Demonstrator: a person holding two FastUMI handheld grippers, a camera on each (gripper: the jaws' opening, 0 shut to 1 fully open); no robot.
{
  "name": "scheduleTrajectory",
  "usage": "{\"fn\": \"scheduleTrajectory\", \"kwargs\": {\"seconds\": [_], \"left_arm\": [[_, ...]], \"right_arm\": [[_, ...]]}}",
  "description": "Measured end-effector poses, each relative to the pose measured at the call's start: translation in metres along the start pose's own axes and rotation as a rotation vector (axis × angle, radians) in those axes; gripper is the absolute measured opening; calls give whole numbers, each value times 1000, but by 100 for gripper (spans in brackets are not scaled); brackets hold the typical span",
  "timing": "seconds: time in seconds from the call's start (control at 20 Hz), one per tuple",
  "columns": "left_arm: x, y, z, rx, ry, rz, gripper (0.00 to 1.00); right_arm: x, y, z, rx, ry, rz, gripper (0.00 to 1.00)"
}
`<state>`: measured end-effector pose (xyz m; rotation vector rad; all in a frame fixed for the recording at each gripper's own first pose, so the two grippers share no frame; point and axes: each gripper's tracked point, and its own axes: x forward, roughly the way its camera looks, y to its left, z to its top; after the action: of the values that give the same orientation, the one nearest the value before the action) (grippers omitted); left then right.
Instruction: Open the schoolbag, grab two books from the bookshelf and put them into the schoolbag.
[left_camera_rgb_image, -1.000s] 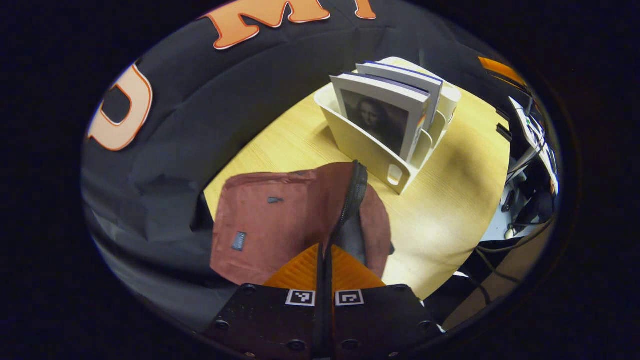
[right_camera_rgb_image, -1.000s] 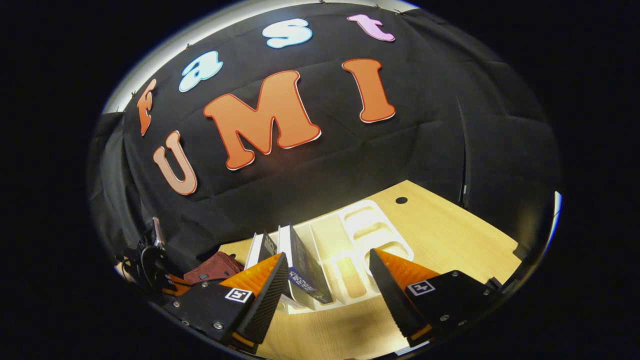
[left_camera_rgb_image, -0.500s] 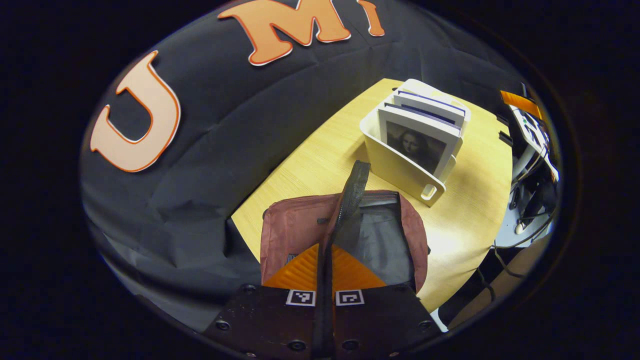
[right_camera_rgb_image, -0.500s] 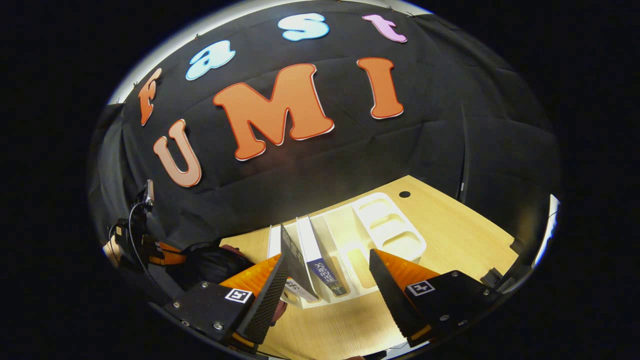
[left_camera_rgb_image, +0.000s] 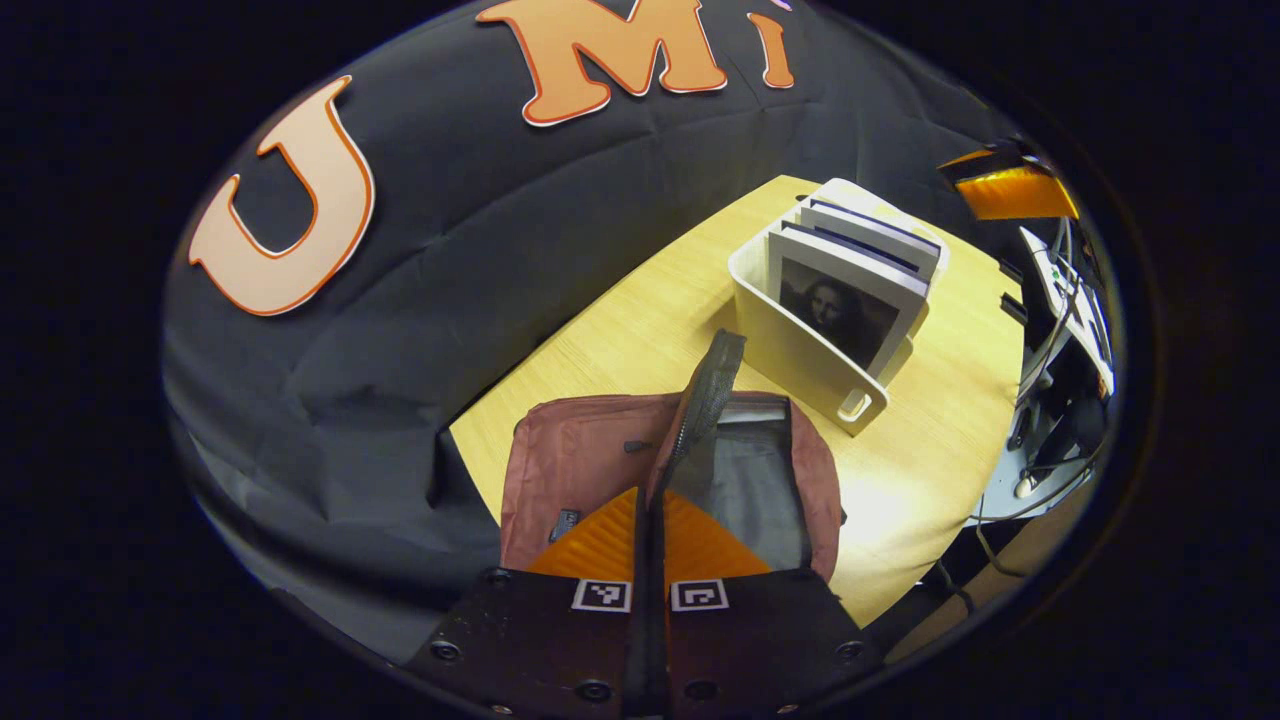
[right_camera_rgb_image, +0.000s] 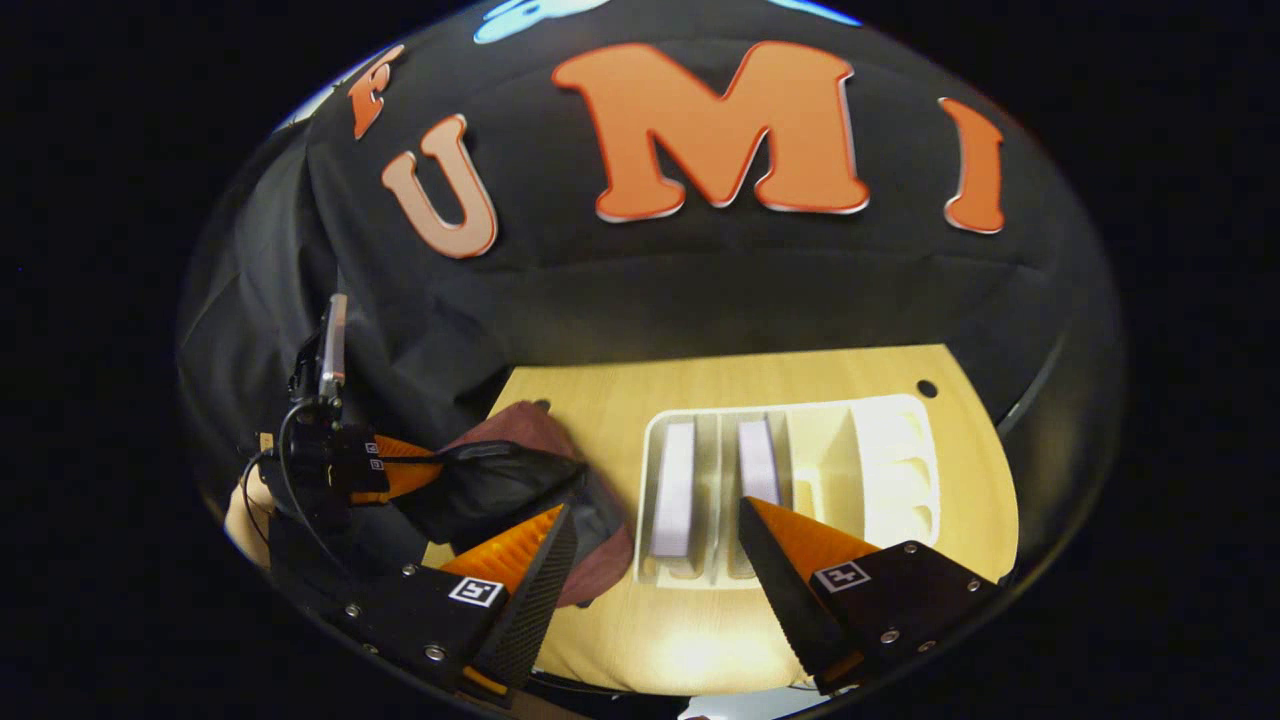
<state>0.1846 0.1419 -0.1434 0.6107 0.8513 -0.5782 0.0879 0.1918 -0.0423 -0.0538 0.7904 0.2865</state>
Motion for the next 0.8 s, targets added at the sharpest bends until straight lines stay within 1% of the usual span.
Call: {"fn": "scheduleTrajectory", "kwargs": {"seconds": [0.15,0.2,0.25,0.3,0.4,0.45,0.6,0.65,0.8], "left_arm": [[-1,2,-3,3,-11,-1,1],[-1,4,-4,2,-11,0,1],[-2,6,-7,-2,-12,-1,1],[-1,6,-9,-10,-13,-7,1],[-1,7,-13,-19,-15,-19,1],[0,7,-14,-21,-14,-22,1],[4,5,-15,-20,-14,-36,1],[2,6,-16,-18,-15,-38,0],[3,9,-16,-11,-12,-35,1]], "right_arm": [[50,-1,-2,-73,228,-57,97],[57,-5,-4,-72,271,-90,97],[68,-7,-9,-73,330,-107,98],[80,-9,-6,-62,341,-128,98],[97,-12,-11,-62,404,-138,100],[103,-16,-14,-66,434,-152,98],[117,-31,-28,-115,509,-215,98],[122,-32,-33,-122,523,-221,98],[133,-31,-41,-92,558,-225,98]]}}
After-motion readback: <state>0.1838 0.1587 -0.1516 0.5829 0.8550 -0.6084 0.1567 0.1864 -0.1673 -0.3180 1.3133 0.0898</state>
